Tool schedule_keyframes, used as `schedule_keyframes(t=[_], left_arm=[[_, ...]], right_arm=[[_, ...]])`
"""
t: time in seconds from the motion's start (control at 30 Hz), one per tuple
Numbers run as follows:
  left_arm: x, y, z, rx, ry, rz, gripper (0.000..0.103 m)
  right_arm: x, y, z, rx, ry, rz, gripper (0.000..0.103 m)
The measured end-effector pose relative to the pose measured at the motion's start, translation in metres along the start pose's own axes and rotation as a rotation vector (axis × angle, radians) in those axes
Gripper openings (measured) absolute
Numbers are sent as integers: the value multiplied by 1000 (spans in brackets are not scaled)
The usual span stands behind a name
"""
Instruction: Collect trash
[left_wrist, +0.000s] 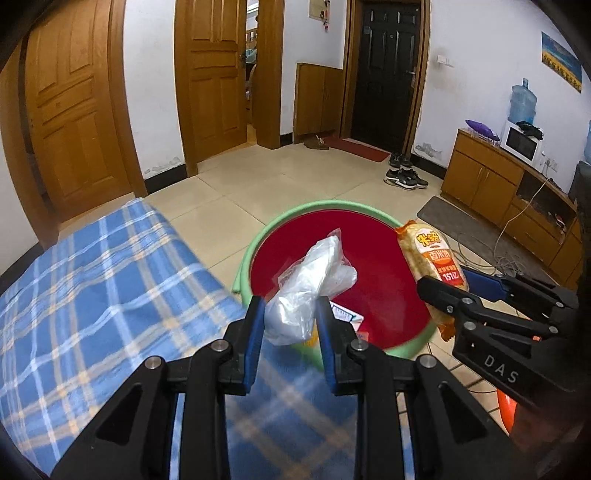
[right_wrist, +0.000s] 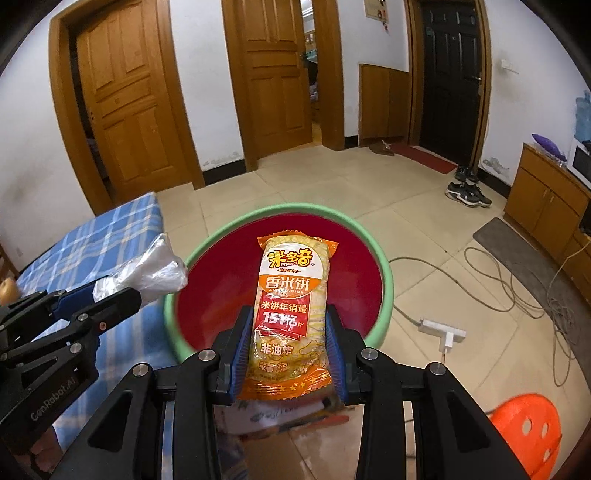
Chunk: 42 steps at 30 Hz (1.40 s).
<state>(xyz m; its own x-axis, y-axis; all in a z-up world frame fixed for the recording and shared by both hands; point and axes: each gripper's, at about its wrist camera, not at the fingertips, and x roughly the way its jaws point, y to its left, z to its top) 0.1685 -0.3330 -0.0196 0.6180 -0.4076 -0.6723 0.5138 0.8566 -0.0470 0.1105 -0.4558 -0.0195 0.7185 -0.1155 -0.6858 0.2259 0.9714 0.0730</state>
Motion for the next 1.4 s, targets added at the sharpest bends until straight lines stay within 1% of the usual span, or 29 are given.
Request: schedule_keyframes(t=[0.13,0.17,0.23,0.27,0.3,0.33,0.37,0.43,0.53,0.6,0.73,0.9,1.17,1.23,1.3,1.4], left_arm=[[23,-4,16,9,3,4,28],[28,-6,19,12,7,-3,28],[36,-10,25,22,23,-6,33],[40,-11,27,24,34,17,49],[41,-10,29,18,39,34,64],[41,-8,30,2,35,41,67],[39,-6,30,-11,30,36,69],[35,-3,29,-22,35,35,69],[29,0,25,-17,40,59,70],[21,1,21,-22,40,60,70],[-4,3,13,-25,14,63,70],[-40,11,-3,-31,-37,70,73],[-85,27,-28,-53,-89,87,74],[-94,32,-34,-56,-97,90,75],[-101,36,-40,-60,-108,85,80],[-105,39,-48,-46,-118,100,81]], right_arm=[[19,-10,16,21,-10,-10,37],[22,-12,19,30,-14,-15,39],[28,-18,25,49,-19,-41,42],[29,-19,26,52,-16,-48,48],[30,-20,28,53,-15,-50,49],[31,-21,28,55,-14,-51,49],[31,-22,28,56,-13,-51,49],[28,-22,28,56,-12,-51,49],[22,-23,27,61,-10,-46,49],[15,-19,26,60,-8,-40,49],[-5,-8,18,55,-25,-37,49],[-29,11,5,48,-51,-32,55],[-61,42,-18,57,-98,-52,55],[-69,48,-22,62,-114,-58,55],[-76,55,-26,57,-140,-72,57],[-80,60,-30,57,-163,-100,60]])
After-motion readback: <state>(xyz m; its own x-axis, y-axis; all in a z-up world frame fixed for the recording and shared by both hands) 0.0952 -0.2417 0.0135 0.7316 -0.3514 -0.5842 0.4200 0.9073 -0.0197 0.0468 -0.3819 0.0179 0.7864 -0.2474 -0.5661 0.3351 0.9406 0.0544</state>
